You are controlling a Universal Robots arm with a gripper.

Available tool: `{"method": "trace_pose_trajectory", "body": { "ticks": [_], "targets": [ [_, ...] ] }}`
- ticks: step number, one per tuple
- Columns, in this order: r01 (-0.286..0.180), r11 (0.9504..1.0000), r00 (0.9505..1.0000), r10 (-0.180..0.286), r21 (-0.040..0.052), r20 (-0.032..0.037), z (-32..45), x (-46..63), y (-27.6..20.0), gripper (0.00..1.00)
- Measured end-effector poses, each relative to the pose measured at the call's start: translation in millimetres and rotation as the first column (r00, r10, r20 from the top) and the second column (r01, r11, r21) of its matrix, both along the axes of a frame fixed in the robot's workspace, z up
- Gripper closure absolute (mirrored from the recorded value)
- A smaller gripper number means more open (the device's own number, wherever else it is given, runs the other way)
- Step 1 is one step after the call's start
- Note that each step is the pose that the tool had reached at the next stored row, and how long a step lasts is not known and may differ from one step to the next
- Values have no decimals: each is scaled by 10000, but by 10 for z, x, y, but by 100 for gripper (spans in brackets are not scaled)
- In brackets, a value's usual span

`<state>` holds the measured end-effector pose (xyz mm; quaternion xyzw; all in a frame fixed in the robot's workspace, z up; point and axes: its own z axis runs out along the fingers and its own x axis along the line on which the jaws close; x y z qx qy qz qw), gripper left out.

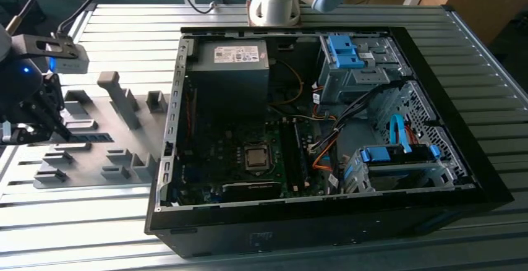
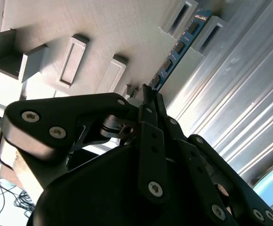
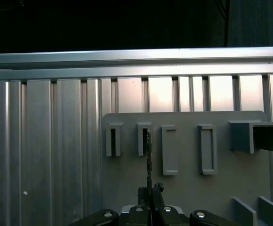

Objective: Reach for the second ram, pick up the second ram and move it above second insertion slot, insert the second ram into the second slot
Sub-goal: 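Pick up the second ram and move it above second insertion slot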

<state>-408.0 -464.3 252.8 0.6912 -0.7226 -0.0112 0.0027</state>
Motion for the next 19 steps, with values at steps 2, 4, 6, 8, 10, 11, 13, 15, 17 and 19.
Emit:
{"method": "trace_pose_trajectory", "body": {
  "ticks": [2,4,6,8,10,11,13,15,17,19],
  "targets": [
    [0,10000,10000,0,-1,-1,7,0,0,86],
    [0,10000,10000,0,0,1,10,0,0,86],
    [0,10000,10000,0,-1,-1,16,0,0,86],
    [0,10000,10000,0,-1,0,18,0,0,86],
    [0,10000,10000,0,-1,-1,23,0,0,86],
    [0,10000,10000,0,-1,-1,25,0,0,86],
    [0,10000,10000,0,-1,-1,28,0,0,86],
    [0,10000,10000,0,-1,0,31,0,0,86],
    [0,10000,10000,0,-1,-1,35,0,0,86],
    [0,10000,10000,0,-1,-1,40,0,0,86]
  ]
}}
